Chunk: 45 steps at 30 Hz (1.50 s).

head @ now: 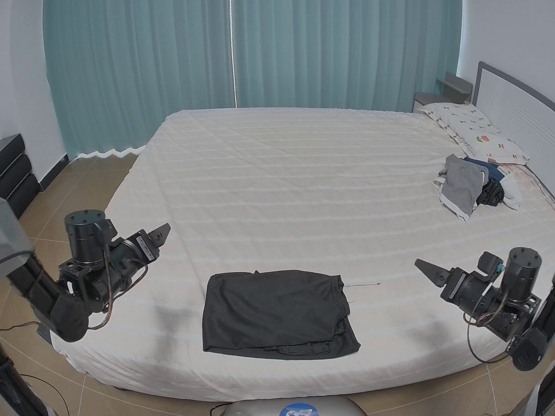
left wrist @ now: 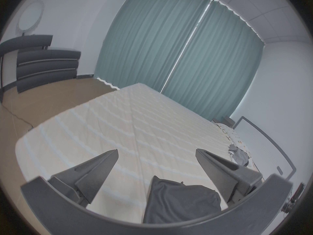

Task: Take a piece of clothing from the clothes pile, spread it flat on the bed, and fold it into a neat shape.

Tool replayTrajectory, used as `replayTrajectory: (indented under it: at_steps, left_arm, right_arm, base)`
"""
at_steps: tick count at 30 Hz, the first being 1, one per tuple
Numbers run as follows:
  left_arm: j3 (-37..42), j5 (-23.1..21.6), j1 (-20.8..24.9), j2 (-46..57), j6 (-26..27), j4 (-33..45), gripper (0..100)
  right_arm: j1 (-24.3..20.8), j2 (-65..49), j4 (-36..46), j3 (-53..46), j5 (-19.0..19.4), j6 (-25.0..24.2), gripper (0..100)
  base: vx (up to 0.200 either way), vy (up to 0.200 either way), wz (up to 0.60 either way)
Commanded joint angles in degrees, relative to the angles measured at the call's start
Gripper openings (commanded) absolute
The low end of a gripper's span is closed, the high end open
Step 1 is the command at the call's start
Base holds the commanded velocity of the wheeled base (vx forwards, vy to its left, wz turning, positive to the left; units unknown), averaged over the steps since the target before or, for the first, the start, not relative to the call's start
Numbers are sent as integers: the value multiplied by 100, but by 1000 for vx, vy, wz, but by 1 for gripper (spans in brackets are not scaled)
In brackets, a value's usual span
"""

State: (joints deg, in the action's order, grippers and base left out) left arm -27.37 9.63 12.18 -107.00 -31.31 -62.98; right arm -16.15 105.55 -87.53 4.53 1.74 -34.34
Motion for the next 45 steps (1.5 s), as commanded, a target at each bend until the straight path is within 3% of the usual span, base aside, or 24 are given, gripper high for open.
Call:
replayTrajectory:
  at_steps: [1,5,12,15,21,23,25,26,29,37,42,45]
  left_arm:
    - [1207,56,241,2095,608,5,100]
    - [1612,188,232,2833,740,137,100]
    - [1884,1375,241,3238,968,321,100]
    - [2086,1577,268,3545,1223,321,100]
    - [2420,1682,347,4240,1619,479,100]
    - [2429,2016,320,4591,1689,822,100]
    - [2438,2052,329,4635,1689,866,100]
    - [2429,2254,373,5145,1777,1393,100]
    - [2412,2298,294,5831,2006,2053,100]
    - [2385,2720,171,7377,2638,3547,100]
    - [2456,2860,-269,8309,2858,4285,100]
    - [2473,2860,-488,9056,3280,4645,100]
  right_arm:
    - [-11,-2557,1027,-453,-587,666,100]
    - [-2,-4095,2680,-453,-587,1325,100]
    - [86,-6169,5290,-410,-587,2300,100]
    - [323,-6846,5914,-453,-579,2722,100]
    - [561,-7821,6784,-453,-570,2845,100]
    - [675,-8261,7285,-453,-570,3012,100]
    - [684,-8313,7355,-453,-561,3039,100]
    - [815,-8946,8032,-453,-508,3399,100]
    - [851,-9684,8753,-348,-376,3715,100]
    - [815,-9992,9060,-190,-350,3742,100]
    - [833,-9992,9104,-172,-693,3759,100]
    - [912,-9983,9140,-146,-1167,3768,100]
  base:
    - [0,0,0]
    - [0,0,0]
    - [0,0,0]
    - [0,0,0]
    - [0,0,0]
    - [0,0,0]
    - [0,0,0]
    - [0,0,0]
    - [0,0,0]
    - [0,0,0]
    - [0,0,0]
    - [0,0,0]
